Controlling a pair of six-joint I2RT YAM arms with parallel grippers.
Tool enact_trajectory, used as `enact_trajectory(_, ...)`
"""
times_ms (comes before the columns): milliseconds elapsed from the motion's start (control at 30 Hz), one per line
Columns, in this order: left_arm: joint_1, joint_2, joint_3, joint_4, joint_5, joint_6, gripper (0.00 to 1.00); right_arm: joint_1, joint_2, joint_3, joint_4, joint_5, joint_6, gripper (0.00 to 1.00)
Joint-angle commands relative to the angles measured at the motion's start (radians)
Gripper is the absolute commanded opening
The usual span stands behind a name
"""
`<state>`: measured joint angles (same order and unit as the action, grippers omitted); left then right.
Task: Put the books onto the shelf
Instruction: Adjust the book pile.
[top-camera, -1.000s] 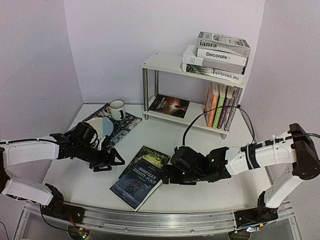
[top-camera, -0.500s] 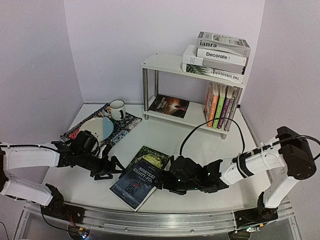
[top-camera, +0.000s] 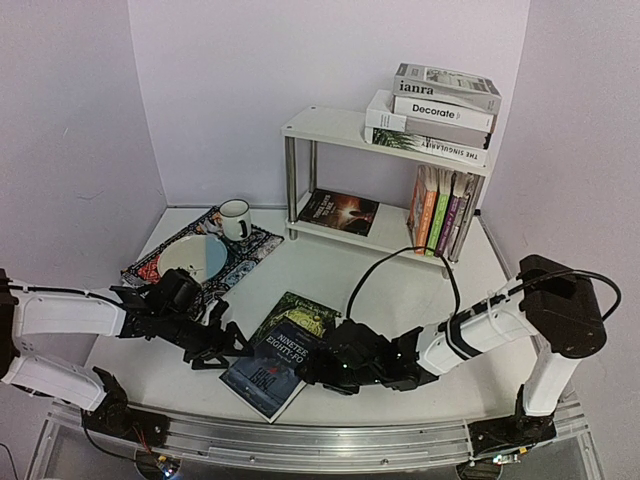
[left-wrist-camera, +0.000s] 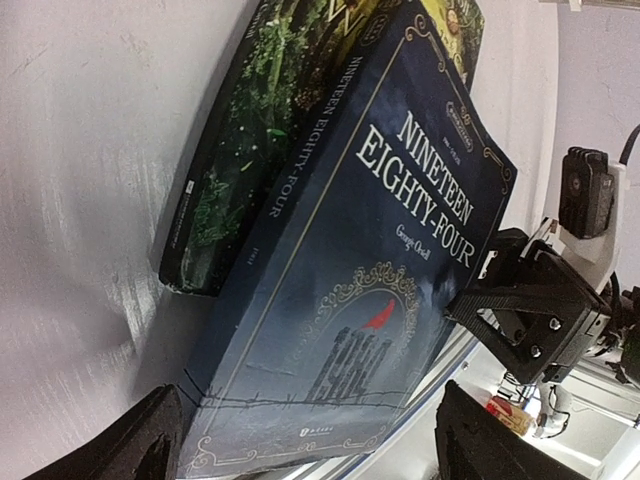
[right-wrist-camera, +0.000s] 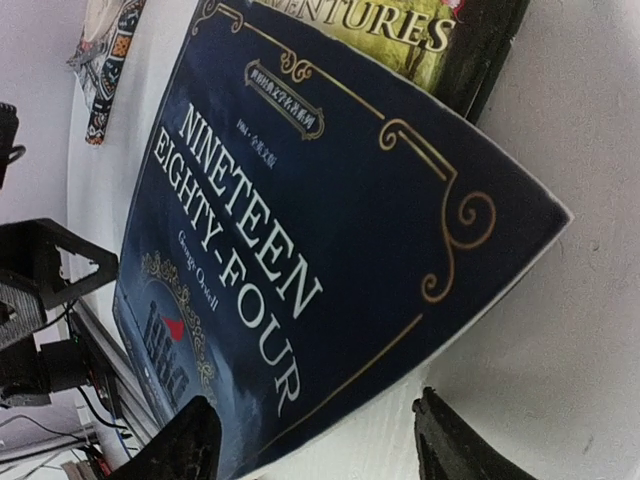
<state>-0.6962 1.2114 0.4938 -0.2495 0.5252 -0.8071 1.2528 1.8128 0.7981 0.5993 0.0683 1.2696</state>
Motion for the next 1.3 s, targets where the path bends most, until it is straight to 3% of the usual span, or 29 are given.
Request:
enact_trajectory(0,-0.011,0.028,0.003,0.032,0.016,-0.009,0.88,-0.01,0.036,0.042,-0.002,0.007,-0.007,0.55)
enact_trajectory(167,-0.014,-0.002,0.025,0.03,-0.011,-0.01,0.86,-0.034,0.035,0.046,-0.006,0.009,-0.021,0.27)
enact_trajectory(233,-0.014,-0.031,0.036,0.031,-0.037,-0.012,0.86,-0.054,0.028,0.048,-0.009,-0.001,-0.052,0.02)
enact_trajectory(267,-0.014,-0.047,0.042,0.03,-0.05,-0.011,0.86,-0.064,0.023,0.053,-0.011,-0.015,-0.084,0.01)
enact_trajectory(467,-0.014,-0.092,0.067,0.026,-0.11,-0.002,0.86,-0.165,-0.03,0.097,-0.144,-0.079,-0.293,0.0)
enact_trajectory(600,-0.014,-0.081,0.088,0.025,-0.131,0.009,0.86,-0.268,-0.02,0.189,-0.258,-0.278,-0.529,0.0)
enact_trajectory(700,-0.014,-0.06,0.114,0.022,-0.134,0.026,0.86,-0.334,0.046,0.348,-0.45,-0.497,-0.778,0.0)
enact_trajectory(800,-0.014,-0.037,0.143,0.016,-0.135,0.043,0.86,-0.373,0.127,0.53,-0.714,-0.607,-1.009,0.0)
enact_trajectory(867,-0.014,-0.031,0.158,0.013,-0.14,0.048,0.86,-0.386,0.18,0.651,-0.891,-0.579,-1.128,0.0)
enact_trajectory(1000,-0.014,-0.024,0.174,0.011,-0.157,0.056,0.86,-0.387,0.232,0.794,-1.078,-0.474,-1.332,0.0)
enact_trajectory(1267,-0.014,-0.015,0.161,0.044,-0.171,0.068,0.89,-0.386,0.215,0.84,-1.283,-0.593,-1.672,0.0)
